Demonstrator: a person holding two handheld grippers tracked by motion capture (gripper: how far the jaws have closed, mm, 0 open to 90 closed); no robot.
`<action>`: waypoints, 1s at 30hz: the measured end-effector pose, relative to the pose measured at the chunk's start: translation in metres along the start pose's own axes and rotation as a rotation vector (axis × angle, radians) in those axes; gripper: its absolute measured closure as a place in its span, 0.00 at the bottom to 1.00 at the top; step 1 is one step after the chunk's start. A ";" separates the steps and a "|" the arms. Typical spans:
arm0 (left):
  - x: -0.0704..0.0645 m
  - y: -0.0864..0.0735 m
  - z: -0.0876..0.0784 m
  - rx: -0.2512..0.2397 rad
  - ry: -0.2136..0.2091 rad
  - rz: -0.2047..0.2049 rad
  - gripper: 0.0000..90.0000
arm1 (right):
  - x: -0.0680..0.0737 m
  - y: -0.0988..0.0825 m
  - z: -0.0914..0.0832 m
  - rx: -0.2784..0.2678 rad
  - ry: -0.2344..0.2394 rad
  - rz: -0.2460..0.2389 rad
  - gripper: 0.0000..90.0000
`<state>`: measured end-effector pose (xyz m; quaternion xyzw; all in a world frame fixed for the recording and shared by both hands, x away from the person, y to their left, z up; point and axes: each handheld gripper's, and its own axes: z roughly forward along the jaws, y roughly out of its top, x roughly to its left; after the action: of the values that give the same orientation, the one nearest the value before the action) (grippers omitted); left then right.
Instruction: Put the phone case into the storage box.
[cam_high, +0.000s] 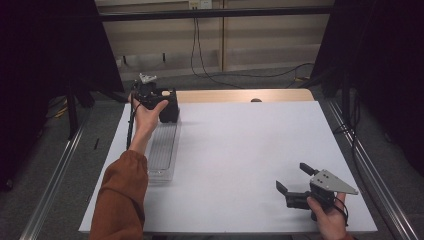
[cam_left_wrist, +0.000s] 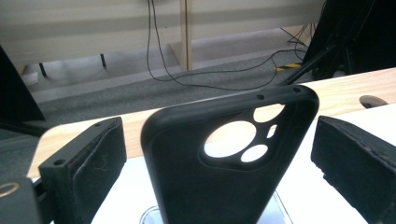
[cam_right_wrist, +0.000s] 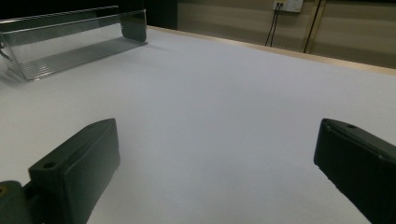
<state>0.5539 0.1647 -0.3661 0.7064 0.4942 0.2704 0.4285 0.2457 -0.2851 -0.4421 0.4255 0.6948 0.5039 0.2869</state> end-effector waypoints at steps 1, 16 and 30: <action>0.000 0.000 -0.001 -0.007 0.007 0.001 0.04 | 0.000 0.000 0.000 0.000 0.000 0.000 0.00; 0.008 -0.008 -0.015 -0.073 -0.041 -0.028 0.04 | 0.000 0.000 0.000 0.000 -0.003 -0.001 0.00; 0.016 -0.010 -0.036 -0.187 -0.126 0.003 0.02 | -0.003 -0.002 -0.002 -0.006 -0.011 0.008 0.00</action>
<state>0.5260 0.1930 -0.3580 0.6796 0.4378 0.2711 0.5225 0.2454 -0.2889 -0.4433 0.4302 0.6898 0.5049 0.2900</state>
